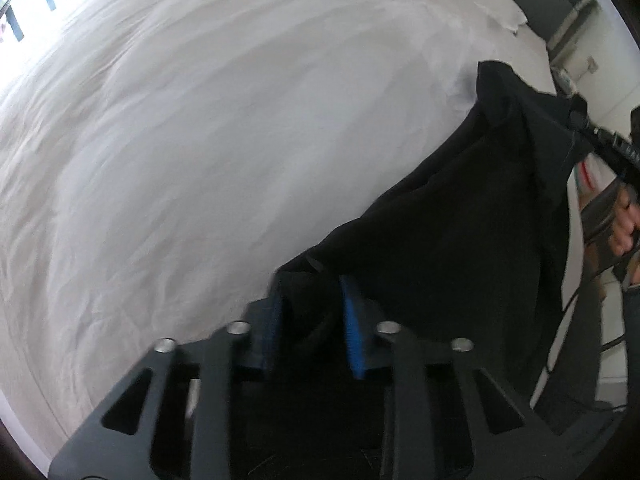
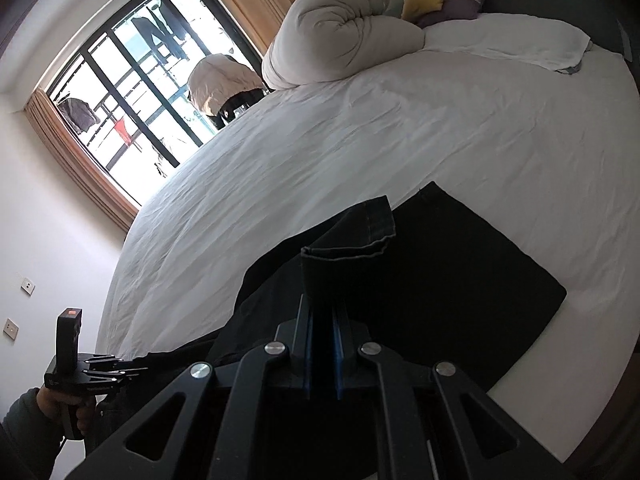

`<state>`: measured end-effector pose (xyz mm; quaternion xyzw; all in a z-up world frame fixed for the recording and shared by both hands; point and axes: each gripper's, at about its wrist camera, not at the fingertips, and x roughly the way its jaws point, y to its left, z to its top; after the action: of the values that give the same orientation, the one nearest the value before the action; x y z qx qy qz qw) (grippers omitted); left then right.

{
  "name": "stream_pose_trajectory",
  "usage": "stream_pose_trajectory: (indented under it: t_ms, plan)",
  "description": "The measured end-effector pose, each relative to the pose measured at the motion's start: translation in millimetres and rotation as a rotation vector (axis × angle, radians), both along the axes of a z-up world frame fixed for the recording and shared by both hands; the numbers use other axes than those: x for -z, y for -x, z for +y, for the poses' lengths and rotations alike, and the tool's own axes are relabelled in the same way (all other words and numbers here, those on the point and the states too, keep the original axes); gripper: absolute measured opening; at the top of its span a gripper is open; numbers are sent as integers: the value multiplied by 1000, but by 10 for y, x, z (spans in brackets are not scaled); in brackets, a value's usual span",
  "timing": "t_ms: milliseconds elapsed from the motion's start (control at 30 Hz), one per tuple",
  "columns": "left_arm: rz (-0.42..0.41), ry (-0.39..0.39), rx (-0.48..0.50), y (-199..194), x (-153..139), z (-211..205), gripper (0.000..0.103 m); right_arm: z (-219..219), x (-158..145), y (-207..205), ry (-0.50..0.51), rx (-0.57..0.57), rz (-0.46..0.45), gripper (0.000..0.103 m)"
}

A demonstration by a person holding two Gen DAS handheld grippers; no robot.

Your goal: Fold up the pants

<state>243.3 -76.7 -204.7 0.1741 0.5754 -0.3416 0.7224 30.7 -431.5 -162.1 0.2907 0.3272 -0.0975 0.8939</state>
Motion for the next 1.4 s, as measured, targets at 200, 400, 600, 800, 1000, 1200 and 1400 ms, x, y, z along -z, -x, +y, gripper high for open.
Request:
stream_pose_trajectory:
  t_ms: [200,400,600,800,1000,1200,1400]
  plan:
    - [-45,29,-63,3,-118,124,14,12,-95,73,36,11,-26,9]
    - [-58,15,-146,-54,-13,70,13,-291,305,186,5,109,103,9]
    - [-63,6,-186,-80,43,66,13,-656,723,456,-94,225,167,7]
    - [-69,6,-215,-50,107,-28,14,-715,424,326,14,191,110,7]
    - [-72,1,-241,-27,126,-21,14,-661,-302,-71,178,69,-3,7]
    - [-83,6,-250,12,149,-2,14,-579,-532,5,277,37,-77,7]
    - [-85,13,-263,33,169,29,14,-1145,556,252,13,210,161,7]
